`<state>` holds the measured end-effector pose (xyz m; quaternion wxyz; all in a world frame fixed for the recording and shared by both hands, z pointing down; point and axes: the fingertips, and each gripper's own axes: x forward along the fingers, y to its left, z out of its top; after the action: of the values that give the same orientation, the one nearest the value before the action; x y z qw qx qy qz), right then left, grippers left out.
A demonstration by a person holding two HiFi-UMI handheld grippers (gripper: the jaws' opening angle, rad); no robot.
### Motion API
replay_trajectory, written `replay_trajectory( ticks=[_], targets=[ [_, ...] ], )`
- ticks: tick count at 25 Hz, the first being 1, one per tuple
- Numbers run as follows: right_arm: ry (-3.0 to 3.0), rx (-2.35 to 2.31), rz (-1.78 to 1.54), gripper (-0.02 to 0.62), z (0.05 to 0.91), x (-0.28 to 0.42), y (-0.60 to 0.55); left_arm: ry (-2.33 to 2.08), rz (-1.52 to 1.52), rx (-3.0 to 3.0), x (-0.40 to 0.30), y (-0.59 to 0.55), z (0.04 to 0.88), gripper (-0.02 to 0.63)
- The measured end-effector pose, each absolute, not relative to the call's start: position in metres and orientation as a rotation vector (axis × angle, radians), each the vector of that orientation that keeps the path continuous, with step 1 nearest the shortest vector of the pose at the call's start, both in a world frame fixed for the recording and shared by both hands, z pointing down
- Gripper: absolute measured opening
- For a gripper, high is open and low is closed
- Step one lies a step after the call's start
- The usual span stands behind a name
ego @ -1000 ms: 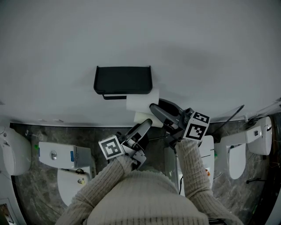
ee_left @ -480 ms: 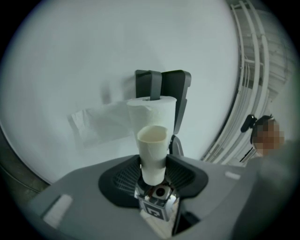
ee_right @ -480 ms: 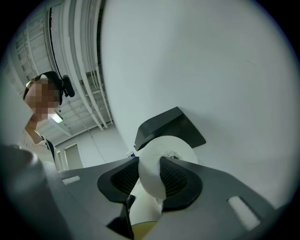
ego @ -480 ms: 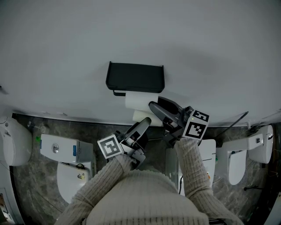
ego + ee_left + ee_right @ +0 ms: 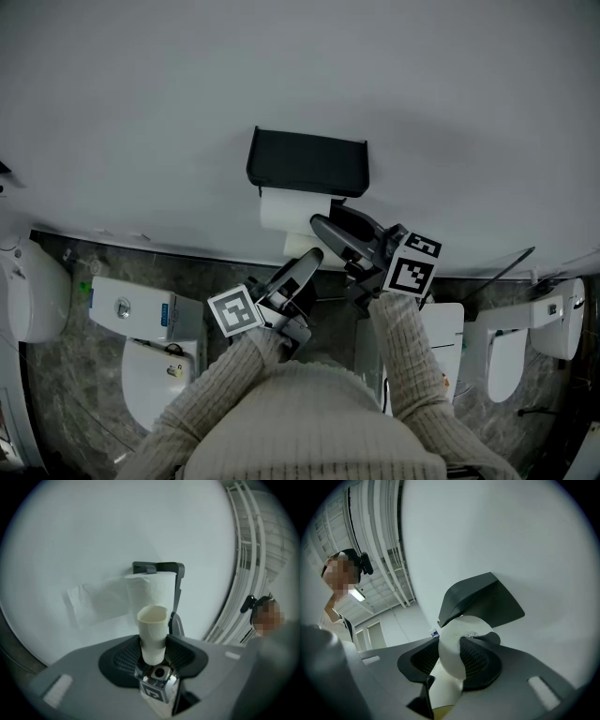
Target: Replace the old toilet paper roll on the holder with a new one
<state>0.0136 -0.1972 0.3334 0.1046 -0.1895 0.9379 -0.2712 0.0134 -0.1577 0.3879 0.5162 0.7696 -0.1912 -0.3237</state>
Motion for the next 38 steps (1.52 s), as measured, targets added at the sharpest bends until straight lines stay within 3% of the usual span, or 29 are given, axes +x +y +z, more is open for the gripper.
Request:
replay_trajectory(
  ticks=[30, 38],
  targets=[
    [2.774, -1.009, -0.569, 0.170, 0.338, 0.032, -0.197, -0.439, -0.825, 1.855, -0.016, -0.153, 0.379, 0.172],
    [2.706, -1.140, -0.466, 0.109, 0.333, 0.044, -0.185, -0.474, -0.822, 1.879, -0.028, -0.149, 0.380, 0.172]
  ],
)
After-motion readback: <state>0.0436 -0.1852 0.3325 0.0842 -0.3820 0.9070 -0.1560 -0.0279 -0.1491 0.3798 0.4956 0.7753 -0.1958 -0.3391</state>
